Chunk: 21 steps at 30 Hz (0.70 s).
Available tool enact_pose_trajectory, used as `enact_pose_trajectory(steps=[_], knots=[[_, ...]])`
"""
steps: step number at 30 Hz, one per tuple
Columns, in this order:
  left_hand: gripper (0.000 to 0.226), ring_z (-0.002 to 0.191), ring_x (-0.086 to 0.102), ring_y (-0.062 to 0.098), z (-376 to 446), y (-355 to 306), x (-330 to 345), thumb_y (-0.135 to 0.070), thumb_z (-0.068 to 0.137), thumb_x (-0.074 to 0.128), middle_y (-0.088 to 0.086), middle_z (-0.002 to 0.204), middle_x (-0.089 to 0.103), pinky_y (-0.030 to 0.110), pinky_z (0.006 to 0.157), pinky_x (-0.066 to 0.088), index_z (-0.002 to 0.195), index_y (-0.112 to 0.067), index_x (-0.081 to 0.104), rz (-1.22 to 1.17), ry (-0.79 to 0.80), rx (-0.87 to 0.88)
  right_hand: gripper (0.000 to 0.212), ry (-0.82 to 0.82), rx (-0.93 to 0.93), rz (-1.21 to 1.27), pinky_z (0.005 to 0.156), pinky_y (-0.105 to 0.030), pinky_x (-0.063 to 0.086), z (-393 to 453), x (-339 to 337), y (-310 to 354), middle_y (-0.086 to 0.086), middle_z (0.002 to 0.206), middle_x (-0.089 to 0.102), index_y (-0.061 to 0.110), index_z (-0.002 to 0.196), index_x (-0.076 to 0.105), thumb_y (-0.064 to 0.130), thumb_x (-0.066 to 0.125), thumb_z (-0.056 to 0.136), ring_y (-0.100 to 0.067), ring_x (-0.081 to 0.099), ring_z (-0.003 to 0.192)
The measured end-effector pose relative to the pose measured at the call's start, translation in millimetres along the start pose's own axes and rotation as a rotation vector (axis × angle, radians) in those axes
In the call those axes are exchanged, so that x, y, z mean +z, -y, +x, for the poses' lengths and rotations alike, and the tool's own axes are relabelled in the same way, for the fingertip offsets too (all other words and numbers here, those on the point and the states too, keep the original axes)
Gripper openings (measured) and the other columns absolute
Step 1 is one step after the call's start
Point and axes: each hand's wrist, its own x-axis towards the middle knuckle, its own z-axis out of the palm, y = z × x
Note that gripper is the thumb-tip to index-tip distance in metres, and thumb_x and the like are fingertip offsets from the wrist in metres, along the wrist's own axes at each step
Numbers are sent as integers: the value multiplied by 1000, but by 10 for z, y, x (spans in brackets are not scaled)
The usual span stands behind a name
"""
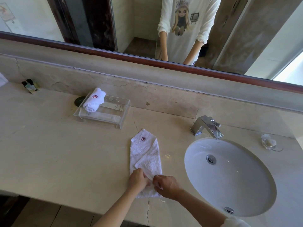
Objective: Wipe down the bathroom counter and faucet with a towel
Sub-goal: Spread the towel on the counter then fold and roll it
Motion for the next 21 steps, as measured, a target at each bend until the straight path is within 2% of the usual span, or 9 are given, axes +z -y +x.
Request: enact_pose_trajectory(steps=[3, 5, 7, 9, 13, 15, 17, 19, 21], knots=[[18, 89, 63, 16, -38, 3, 9, -18, 71, 66, -1, 97, 65, 26, 75, 50, 86, -17, 55, -35, 24, -10, 15, -6, 58, 5, 51, -21, 28, 40, -6, 47, 0, 77, 55, 20, 74, 47, 33, 43, 81, -20, 51, 65], [12, 88, 63, 13, -62, 9, -3, -12, 73, 61, -5, 92, 67, 24, 77, 53, 83, -19, 59, -65, 42, -1, 13, -13, 122, 41, 53, -19, 30, 75, -29, 78, 7, 76, 51, 21, 79, 52, 34, 49, 80, -16, 53, 67], [26, 78, 64, 3, -70, 32, -30, 0, 70, 59, -14, 77, 68, 17, 72, 53, 70, -26, 64, -136, 124, 5, 26, -41, 181, 102, 62, -22, 38, 98, -41, 81, 12, 81, 52, 23, 94, 54, 39, 60, 75, -10, 53, 71], [39, 65, 59, -8, -98, 45, -104, 7, 65, 60, -20, 58, 64, 7, 61, 46, 54, -30, 63, -151, 223, 27, 43, -26, 160, 132, 67, -24, 41, 106, -38, 37, 15, 87, 50, 26, 103, 53, 47, 65, 67, -7, 51, 74], [38, 61, 58, -7, -80, 109, -241, 3, 67, 65, -20, 54, 63, 5, 62, 43, 53, -32, 63, -179, 369, 68, 30, 111, 56, 76, 69, -27, 45, 84, -63, -35, 9, 90, 50, 30, 92, 62, 46, 63, 67, -11, 54, 78], [33, 67, 58, 0, -36, 120, -257, 3, 71, 63, -15, 64, 64, 9, 67, 44, 61, -29, 64, -264, 314, 36, 20, 79, 58, 176, 67, -27, 46, 63, -51, -79, 7, 83, 56, 27, 81, 66, 41, 61, 69, -11, 57, 74], [26, 73, 58, 9, 9, 88, -245, 0, 75, 60, -8, 70, 61, 12, 64, 44, 65, -24, 62, -380, 131, -25, 8, -12, 137, 378, 66, -27, 47, 75, -74, -55, 11, 70, 57, 29, 70, 62, 37, 60, 71, -5, 55, 65], [17, 77, 57, 13, 37, 21, -239, -5, 80, 60, -8, 72, 57, 12, 57, 40, 74, -22, 58, -440, -32, -74, 15, -68, 248, 496, 62, -24, 44, 146, -129, 10, 11, 63, 55, 33, 66, 54, 33, 62, 79, -2, 50, 60], [15, 76, 56, 12, 84, -28, -217, -6, 82, 60, -7, 77, 55, 13, 52, 37, 87, -18, 52, -463, -101, -74, 22, -62, 340, 510, 56, -18, 38, 231, -169, 67, 12, 60, 52, 32, 66, 52, 35, 60, 86, -3, 48, 58]])
